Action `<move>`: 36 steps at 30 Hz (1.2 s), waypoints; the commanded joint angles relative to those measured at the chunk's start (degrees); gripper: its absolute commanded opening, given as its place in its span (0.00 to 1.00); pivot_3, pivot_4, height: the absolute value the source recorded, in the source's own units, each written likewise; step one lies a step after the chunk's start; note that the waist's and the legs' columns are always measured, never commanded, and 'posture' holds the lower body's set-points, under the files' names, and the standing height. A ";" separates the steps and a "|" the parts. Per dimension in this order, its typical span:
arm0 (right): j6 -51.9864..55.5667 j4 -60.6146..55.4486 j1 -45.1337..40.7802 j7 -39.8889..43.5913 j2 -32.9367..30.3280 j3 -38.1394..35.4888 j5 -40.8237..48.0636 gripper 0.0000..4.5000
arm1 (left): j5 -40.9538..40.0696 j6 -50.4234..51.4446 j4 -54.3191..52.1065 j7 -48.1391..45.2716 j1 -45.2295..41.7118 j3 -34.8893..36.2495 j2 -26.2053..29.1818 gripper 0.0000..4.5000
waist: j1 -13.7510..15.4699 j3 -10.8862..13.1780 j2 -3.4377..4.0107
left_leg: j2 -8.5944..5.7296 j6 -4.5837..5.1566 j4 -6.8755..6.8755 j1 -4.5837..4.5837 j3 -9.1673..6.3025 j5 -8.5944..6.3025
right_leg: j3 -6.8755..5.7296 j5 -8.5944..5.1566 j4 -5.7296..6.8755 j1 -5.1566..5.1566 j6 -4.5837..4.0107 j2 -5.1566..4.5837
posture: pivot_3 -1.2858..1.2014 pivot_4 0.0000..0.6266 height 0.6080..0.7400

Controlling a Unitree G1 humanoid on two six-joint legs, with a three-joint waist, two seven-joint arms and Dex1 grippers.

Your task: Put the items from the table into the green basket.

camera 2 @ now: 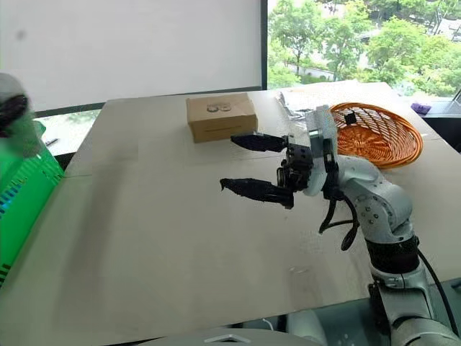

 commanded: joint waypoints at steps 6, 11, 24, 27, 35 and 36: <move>-0.30 -1.31 -2.22 -0.83 0.15 -0.35 1.47 1.00 | 13.66 -8.44 12.32 1.82 -6.21 -0.65 0.98 0.82 | 1.86 -0.11 -0.19 | -0.03 0.01 -0.01 -0.08 -0.07 -0.01 | -0.11 0.11 -0.03 -0.02 -0.16 -0.46 | 0.61 0.00 1.00; -0.90 -1.48 -1.51 -1.41 0.22 -0.55 0.68 1.00 | 15.83 -9.89 17.38 5.00 -11.48 -0.24 -1.26 0.99 | 2.69 -0.25 -0.41 | -0.04 0.00 -0.01 -0.09 -0.12 -0.01 | -0.18 0.12 -0.01 -0.02 -0.16 -0.51 | 0.60 0.00 1.00; -12.39 4.23 13.92 -4.59 -5.53 -0.46 -17.72 1.00 | -4.36 4.93 -19.95 -5.13 3.40 1.05 -23.79 0.99 | 2.89 -0.60 -0.64 | -0.18 0.21 0.17 -0.19 0.01 -0.14 | -0.13 0.15 0.03 -0.02 -0.16 -0.84 | 0.60 0.00 1.00; -17.55 6.37 20.98 -5.78 -7.22 -1.78 -22.74 1.00 | -5.02 5.12 -31.46 -5.75 14.28 -2.58 -29.90 0.99 | 2.51 -0.59 -0.66 | -0.10 0.35 0.23 -0.14 0.23 -0.25 | 0.06 0.15 0.07 -0.04 -0.16 -0.79 | 0.60 0.00 1.00; -27.87 10.37 35.52 -6.33 -11.29 -6.84 -29.99 1.00 | 5.61 -7.10 -37.58 -11.18 33.64 -14.80 -35.42 0.99 | 3.00 -0.34 0.15 | 0.00 0.40 0.43 -0.12 0.32 -0.25 | 0.07 -0.15 0.03 0.06 -0.13 -0.58 | 0.58 0.02 1.00; -28.67 11.49 35.17 -6.55 -11.20 -7.27 -30.20 1.00 | 6.51 -7.91 -37.53 -11.34 35.01 -15.22 -35.82 0.99 | 2.62 -0.24 0.31 | 0.06 0.40 0.45 -0.02 0.34 -0.25 | 0.07 -0.16 0.03 0.40 -0.14 -0.54 | 0.58 0.02 1.00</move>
